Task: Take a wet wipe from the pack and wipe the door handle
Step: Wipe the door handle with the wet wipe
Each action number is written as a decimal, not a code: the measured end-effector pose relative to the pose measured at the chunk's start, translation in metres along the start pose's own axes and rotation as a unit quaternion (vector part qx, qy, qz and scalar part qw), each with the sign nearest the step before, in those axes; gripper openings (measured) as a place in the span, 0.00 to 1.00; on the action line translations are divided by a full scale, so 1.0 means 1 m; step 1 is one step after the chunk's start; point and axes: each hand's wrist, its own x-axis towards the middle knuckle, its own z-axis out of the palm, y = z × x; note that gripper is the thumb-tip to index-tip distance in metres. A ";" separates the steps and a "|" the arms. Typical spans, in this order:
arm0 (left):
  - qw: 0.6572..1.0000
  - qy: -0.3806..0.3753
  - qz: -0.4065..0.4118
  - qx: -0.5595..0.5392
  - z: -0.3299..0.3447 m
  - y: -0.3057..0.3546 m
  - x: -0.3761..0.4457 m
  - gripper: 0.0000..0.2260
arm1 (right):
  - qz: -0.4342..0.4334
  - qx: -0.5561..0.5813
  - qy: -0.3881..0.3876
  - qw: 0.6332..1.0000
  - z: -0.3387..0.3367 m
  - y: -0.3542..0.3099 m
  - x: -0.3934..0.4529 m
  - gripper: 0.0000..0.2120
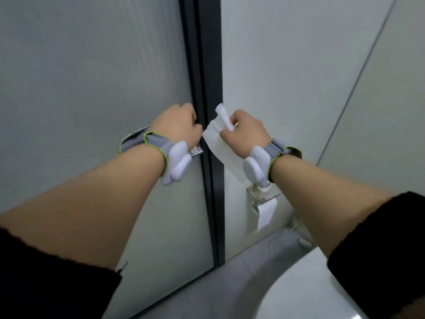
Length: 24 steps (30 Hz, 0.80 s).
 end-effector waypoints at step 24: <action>0.955 0.203 0.011 0.216 -0.019 -0.102 -0.015 0.43 | -0.151 -0.198 -0.113 0.962 0.108 -0.067 0.010 0.13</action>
